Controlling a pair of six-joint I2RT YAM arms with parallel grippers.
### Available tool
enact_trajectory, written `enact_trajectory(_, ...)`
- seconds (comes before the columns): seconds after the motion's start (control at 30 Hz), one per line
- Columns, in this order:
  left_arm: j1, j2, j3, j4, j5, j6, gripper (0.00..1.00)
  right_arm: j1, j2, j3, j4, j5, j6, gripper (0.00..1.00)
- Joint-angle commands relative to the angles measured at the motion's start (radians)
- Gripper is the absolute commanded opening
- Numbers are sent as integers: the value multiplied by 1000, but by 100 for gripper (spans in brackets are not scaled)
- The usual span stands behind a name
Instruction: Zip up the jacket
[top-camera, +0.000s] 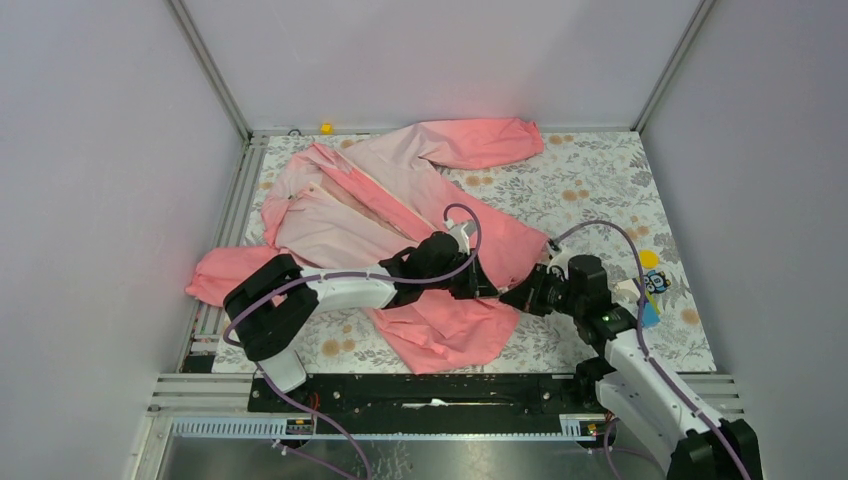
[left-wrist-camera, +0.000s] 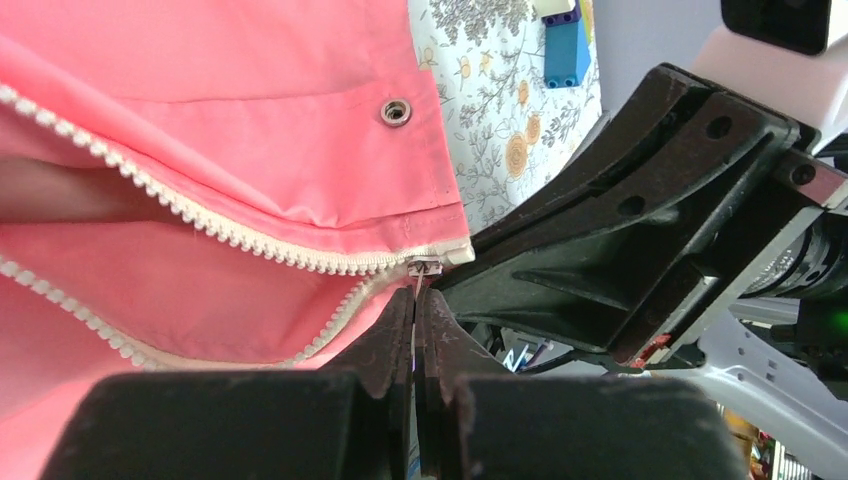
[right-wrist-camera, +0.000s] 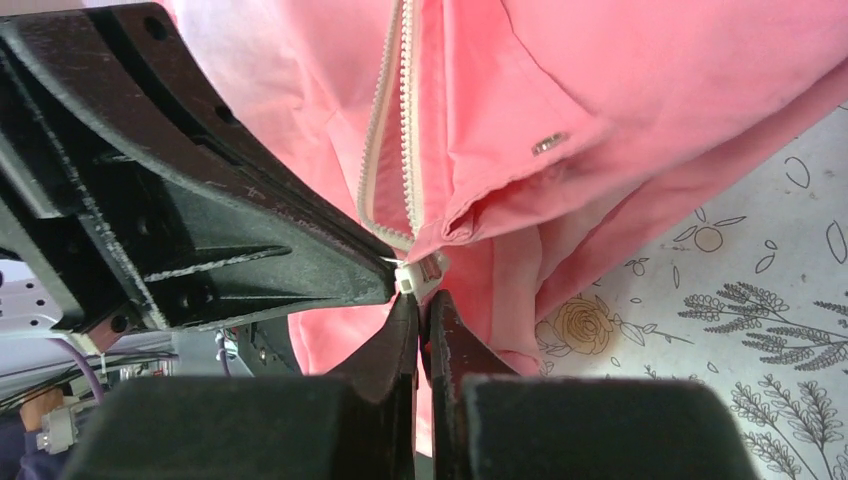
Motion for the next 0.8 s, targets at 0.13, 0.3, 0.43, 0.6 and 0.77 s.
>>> enact_trajectory(0.13,14,65,-48,-43,-107,24,0,-95,-261,-13,107,51,171,0)
enact_trajectory(0.3,69,11,-105,-8,-81,29,0,-144,-285,-24,79,3,173,0)
enact_trajectory(0.43,71,-63,-43,-74,-94,78,0,-144,-253,-60,90,-36,153,0)
enact_trajectory(0.6,33,-85,52,-34,-16,102,0,-144,-191,-22,-13,-74,39,0)
enact_trajectory(0.77,-9,-17,185,-102,-12,135,0,-143,-188,-29,17,-121,92,0)
